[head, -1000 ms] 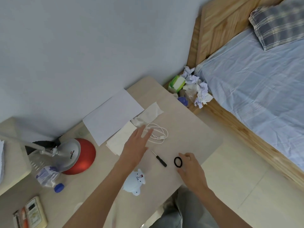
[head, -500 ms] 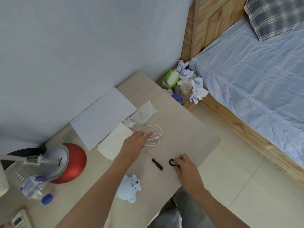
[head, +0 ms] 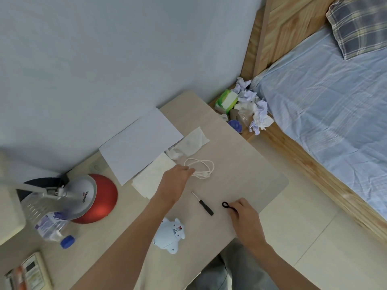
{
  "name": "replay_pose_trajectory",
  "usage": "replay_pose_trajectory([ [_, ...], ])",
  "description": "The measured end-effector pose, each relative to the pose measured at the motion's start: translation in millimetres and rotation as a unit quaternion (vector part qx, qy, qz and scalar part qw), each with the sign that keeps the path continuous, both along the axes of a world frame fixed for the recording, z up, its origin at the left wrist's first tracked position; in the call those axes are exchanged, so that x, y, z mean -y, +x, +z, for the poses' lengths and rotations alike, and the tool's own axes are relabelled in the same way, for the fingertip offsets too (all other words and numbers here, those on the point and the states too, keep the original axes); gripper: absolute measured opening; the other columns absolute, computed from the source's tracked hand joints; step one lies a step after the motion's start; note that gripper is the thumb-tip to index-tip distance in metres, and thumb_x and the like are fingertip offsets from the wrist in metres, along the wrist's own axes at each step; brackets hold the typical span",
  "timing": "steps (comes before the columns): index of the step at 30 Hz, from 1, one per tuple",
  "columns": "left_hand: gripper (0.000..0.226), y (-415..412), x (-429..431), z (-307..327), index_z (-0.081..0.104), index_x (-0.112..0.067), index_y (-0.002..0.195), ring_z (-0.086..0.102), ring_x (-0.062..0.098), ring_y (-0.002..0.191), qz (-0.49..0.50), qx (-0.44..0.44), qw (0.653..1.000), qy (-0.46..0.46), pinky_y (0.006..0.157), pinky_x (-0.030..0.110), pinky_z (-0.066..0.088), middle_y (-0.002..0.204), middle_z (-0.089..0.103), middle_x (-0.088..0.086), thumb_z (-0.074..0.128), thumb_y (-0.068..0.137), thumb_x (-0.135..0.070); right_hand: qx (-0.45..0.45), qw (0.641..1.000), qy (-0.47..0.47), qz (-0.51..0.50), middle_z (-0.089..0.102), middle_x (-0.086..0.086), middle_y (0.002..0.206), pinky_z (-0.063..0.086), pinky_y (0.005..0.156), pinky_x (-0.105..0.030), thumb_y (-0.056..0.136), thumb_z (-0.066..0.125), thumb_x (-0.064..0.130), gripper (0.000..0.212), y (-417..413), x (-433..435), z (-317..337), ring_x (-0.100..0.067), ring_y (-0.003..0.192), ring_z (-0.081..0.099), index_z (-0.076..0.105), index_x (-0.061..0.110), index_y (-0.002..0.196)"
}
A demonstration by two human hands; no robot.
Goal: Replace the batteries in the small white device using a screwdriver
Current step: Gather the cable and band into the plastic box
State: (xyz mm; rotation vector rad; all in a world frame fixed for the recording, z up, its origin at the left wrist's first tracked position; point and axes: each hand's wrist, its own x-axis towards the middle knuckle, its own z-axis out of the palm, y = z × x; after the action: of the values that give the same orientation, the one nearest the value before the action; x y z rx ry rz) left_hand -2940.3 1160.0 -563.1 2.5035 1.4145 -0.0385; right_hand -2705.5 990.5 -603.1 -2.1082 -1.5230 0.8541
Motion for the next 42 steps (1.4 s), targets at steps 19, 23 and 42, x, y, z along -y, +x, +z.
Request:
replay_pose_trajectory([
  [19, 0.015, -105, 139, 111, 0.079, -0.02, 0.112, 0.069, 0.017, 0.079, 0.275, 0.199, 0.937, 0.081, 0.071, 0.028, 0.052, 0.092, 0.079, -0.005, 0.066, 0.104, -0.02, -0.064, 0.98, 0.108, 0.153, 0.058, 0.016, 0.088, 0.043, 0.071, -0.007, 0.094, 0.076, 0.009, 0.011, -63, -19, 94, -0.002, 0.082, 0.061, 0.077, 0.02, 0.098],
  [23, 0.012, -128, 193, 131, 0.079, -0.017, 0.106, 0.07, 0.015, 0.076, 0.357, 0.22, 0.902, 0.106, 0.07, 0.034, 0.056, 0.088, 0.078, -0.004, 0.068, 0.103, -0.021, -0.088, 0.965, 0.115, 0.219, 0.059, 0.015, 0.089, 0.046, 0.071, -0.013, 0.091, 0.076, 0.006, 0.016, -90, -10, 103, -0.004, 0.076, 0.062, 0.077, 0.021, 0.097],
  [42, 0.017, -207, 335, 106, 0.086, -0.03, 0.104, 0.071, 0.004, 0.073, 0.559, 0.409, 0.721, 0.018, 0.071, 0.031, 0.057, 0.085, 0.08, -0.019, 0.076, 0.097, -0.018, -0.106, 0.922, 0.101, 0.36, 0.058, 0.014, 0.09, 0.048, 0.067, -0.012, 0.093, 0.076, 0.005, 0.014, -230, 60, 94, -0.005, 0.071, 0.062, 0.078, 0.016, 0.101],
])
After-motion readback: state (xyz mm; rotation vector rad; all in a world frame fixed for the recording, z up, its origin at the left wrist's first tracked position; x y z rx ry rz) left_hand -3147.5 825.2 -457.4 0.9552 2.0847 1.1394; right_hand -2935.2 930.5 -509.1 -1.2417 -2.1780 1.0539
